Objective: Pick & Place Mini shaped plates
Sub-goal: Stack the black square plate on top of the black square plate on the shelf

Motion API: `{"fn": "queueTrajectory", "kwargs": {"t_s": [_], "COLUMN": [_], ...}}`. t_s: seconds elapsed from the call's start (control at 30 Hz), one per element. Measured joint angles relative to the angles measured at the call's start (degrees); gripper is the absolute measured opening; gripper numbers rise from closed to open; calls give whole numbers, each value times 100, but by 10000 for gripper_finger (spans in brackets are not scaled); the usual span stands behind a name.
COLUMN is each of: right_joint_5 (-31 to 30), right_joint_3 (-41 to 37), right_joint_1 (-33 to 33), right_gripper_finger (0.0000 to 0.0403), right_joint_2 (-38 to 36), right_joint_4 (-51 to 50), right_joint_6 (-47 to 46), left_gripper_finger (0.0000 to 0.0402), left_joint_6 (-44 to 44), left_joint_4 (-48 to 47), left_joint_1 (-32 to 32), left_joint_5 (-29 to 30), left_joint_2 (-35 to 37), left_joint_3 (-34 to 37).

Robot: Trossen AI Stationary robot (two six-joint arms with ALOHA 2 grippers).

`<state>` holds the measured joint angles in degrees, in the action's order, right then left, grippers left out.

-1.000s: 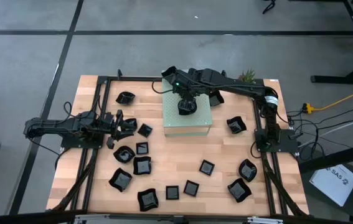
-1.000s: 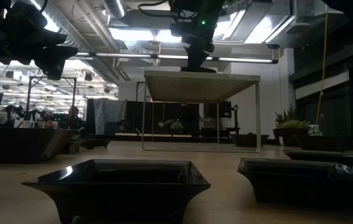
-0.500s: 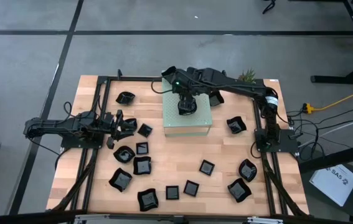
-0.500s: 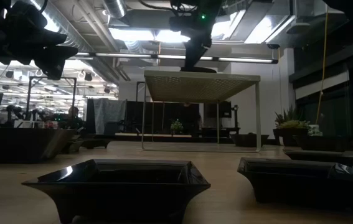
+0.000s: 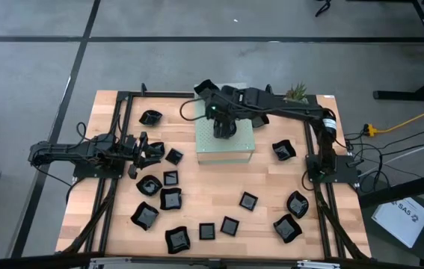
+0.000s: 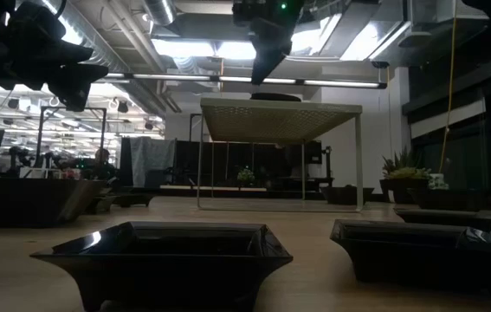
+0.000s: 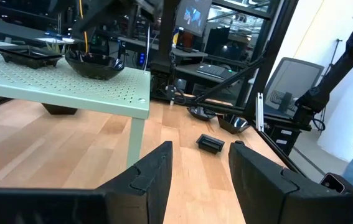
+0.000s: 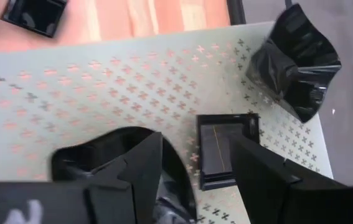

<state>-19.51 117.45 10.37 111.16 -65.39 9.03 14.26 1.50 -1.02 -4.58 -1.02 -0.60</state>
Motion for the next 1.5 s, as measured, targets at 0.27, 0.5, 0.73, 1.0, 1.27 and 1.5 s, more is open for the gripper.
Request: {"fn": "queueTrajectory", "kwargs": {"t_s": [0.27, 0.5, 0.73, 1.0, 1.27, 1.5], "right_joint_5": [-148, -147, -144, -144, -140, -133], "right_joint_3": [0, 0, -115, -251, -251, -251], "right_joint_1": [-535, -1109, -1608, -1962, -2203, -2458], "right_gripper_finger": [185, 185, 184, 184, 184, 184], "right_joint_2": [-80, -77, -69, -63, -14, -14], "right_joint_4": [-17, -26, 228, 484, 481, 469], "right_joint_6": [-477, -1027, -1161, -1210, -1486, -1495], "left_gripper_finger": [152, 152, 152, 152, 152, 152], "left_joint_6": [0, 0, 0, 0, 0, 0], "left_joint_4": [0, 0, 0, 0, 0, 0], "left_joint_1": [2, 0, 1, 2, 1, 1], "left_joint_5": [2, 2, 2, 1, 1, 2], "left_joint_2": [0, 0, 0, 1, 0, 0], "left_joint_3": [0, -2, -2, -1, -1, -1]}}
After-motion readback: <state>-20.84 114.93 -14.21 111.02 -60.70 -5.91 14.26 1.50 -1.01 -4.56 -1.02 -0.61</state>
